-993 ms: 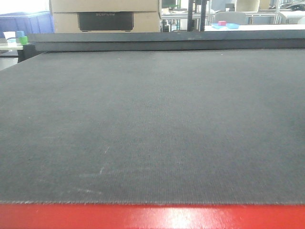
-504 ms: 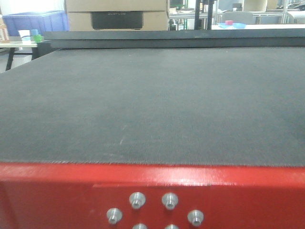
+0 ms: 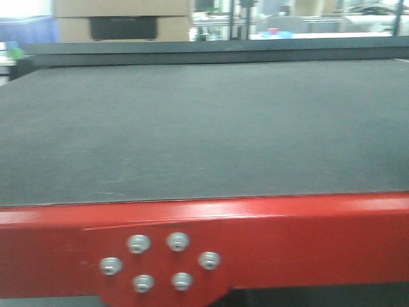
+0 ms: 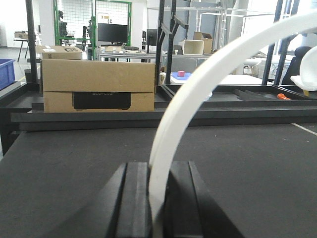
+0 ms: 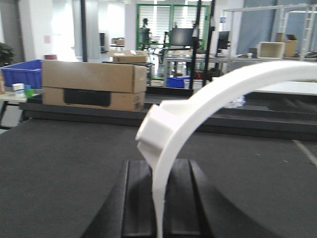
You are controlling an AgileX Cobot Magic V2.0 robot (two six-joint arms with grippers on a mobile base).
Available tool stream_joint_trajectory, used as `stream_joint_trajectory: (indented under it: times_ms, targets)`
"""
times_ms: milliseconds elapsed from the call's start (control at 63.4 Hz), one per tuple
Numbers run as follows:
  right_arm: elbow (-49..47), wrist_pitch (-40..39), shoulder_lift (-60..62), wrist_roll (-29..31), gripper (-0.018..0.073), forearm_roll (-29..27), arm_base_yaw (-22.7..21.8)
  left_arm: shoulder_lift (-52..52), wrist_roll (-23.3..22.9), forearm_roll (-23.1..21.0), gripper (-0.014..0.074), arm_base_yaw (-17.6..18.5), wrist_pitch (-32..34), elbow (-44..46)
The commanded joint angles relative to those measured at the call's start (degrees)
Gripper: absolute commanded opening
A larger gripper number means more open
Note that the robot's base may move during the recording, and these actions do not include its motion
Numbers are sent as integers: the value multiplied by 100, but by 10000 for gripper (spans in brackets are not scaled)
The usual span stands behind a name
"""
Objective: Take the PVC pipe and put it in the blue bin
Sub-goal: 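Drive the base away from the table toward the blue bin shelf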
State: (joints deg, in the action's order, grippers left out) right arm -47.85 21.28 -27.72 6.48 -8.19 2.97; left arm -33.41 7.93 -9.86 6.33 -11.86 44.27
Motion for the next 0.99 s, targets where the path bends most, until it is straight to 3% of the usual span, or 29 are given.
stream_joint_trajectory:
  times_ms: [0, 299, 709, 820, 977]
  targets:
    - [-4, -159, 34, 36, -161, 13, 11, 17, 1, -4, -111, -242, 130, 20]
    - [-4, -159, 34, 36, -161, 13, 11, 17, 1, -4, -111, -1114, 130, 20]
    - [-4, -159, 34, 36, -161, 13, 11, 17, 1, -4, -111, -1193, 130, 20]
    - [-4, -159, 34, 36, -161, 13, 11, 17, 1, -4, -111, -920, 130, 20]
    - [-4, -159, 34, 36, -161, 13, 11, 17, 1, -4, -111, 53, 130, 20]
